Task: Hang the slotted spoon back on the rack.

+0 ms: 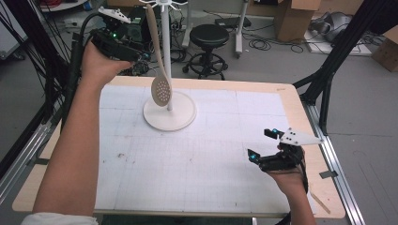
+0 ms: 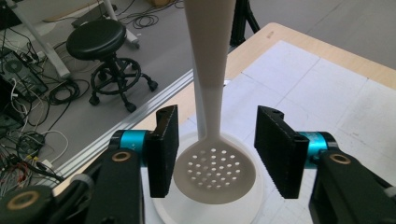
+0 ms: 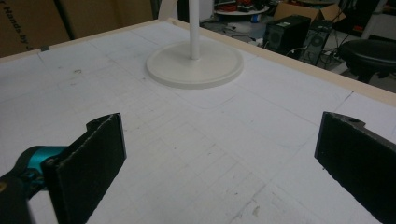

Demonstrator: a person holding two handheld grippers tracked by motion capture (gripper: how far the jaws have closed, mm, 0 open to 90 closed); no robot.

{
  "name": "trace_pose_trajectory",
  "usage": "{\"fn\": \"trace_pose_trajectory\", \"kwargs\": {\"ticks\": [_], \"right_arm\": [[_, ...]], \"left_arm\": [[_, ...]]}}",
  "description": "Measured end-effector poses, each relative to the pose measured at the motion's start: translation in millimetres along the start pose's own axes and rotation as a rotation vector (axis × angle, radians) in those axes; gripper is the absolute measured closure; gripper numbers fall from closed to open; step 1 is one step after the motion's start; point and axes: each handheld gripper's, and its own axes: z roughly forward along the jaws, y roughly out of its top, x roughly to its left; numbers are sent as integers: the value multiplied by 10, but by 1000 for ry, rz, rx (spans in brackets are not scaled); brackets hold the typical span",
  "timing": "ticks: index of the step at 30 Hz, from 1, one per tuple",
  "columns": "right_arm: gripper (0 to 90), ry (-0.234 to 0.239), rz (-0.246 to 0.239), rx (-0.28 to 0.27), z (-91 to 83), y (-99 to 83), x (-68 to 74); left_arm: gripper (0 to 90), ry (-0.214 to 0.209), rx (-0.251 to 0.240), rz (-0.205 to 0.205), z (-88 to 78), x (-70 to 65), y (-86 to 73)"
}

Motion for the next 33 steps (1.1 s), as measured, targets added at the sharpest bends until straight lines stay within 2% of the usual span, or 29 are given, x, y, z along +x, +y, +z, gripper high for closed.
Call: {"fn": "trace_pose_trajectory", "kwargs": {"ticks": [6, 20, 26, 33], "right_arm": [[5, 1, -3, 1, 11, 1, 4], [6, 9, -3, 3, 42, 15, 25], [5, 8, -6, 7, 53, 11, 22], [6, 8, -6, 8, 55, 11, 25]], "left_arm": [[426, -15, -21, 3, -81, -10, -124], [368, -58, -81, -9, -269, 8, -482], [342, -104, -106, -11, -309, -3, -644], [310, -136, -126, 3, -346, -69, -797]]}}
